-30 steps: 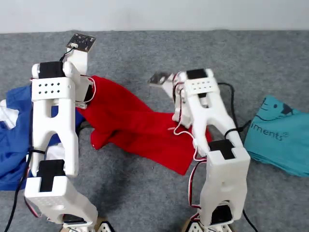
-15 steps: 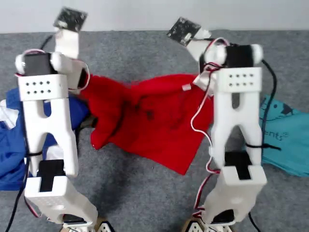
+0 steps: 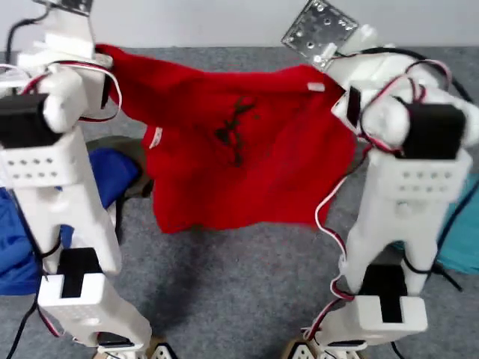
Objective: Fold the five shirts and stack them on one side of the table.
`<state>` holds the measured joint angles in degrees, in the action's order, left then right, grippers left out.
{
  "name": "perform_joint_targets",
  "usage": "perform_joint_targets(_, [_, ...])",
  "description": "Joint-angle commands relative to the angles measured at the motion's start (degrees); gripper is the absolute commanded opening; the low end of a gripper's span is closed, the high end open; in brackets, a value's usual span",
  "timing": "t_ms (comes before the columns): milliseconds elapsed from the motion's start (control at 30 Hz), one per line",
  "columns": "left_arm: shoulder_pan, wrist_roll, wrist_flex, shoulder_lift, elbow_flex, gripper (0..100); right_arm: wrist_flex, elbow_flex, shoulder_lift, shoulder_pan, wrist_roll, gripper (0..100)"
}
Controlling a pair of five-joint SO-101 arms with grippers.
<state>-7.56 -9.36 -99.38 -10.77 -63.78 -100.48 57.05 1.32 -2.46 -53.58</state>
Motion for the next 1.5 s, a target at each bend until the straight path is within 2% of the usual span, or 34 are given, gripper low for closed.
perform_joint_targets(0, [0.1,-0.9,-1.1,0.8,-9.5,1,-1.2,8.6,-3.3,1.2,-2.2,1.0])
perform_joint_targets(100, [0.2,-2.9,-1.0,0.7,-18.2,1,0.8,16.0,-3.4,1.2,-2.5,1.0])
perform_joint_targets(233, [2.0,-9.6,0.7,0.7,-27.0,1,0.7,22.0,-3.3,2.4,-4.7,1.0])
perform_joint_targets(333, [2.4,-13.1,1.5,0.8,-30.5,1,-0.1,21.3,-2.9,5.4,-5.3,1.0])
perform_joint_targets(433, [2.3,-13.4,1.1,0.8,-31.1,1,-2.4,16.2,-2.9,7.3,-5.2,1.1])
perform_joint_targets(633, [2.4,-14.1,-1.2,2.9,-29.3,1,-2.4,-2.5,-6.1,7.1,-5.2,1.1])
perform_joint_targets(867, [2.4,-14.5,-1.2,7.9,-17.1,1,-2.3,-19.9,-12.8,7.3,-5.3,1.1])
perform_joint_targets(1033, [2.4,-14.5,-0.6,11.6,-12.4,1,-1.9,-19.9,-16.6,7.3,-5.3,1.1])
perform_joint_targets(1133, [2.3,-14.5,2.9,13.6,-12.4,1,0.6,-17.3,-19.8,7.7,-5.3,1.1])
perform_joint_targets(1267, [1.9,-14.5,8.4,16.6,-12.4,1,6.2,-14.4,-23.4,11.6,-5.4,1.1])
perform_joint_targets(1467, [2.4,-14.7,9.4,20.9,-12.4,1,10.2,-14.1,-28.6,17.3,-7.8,1.1])
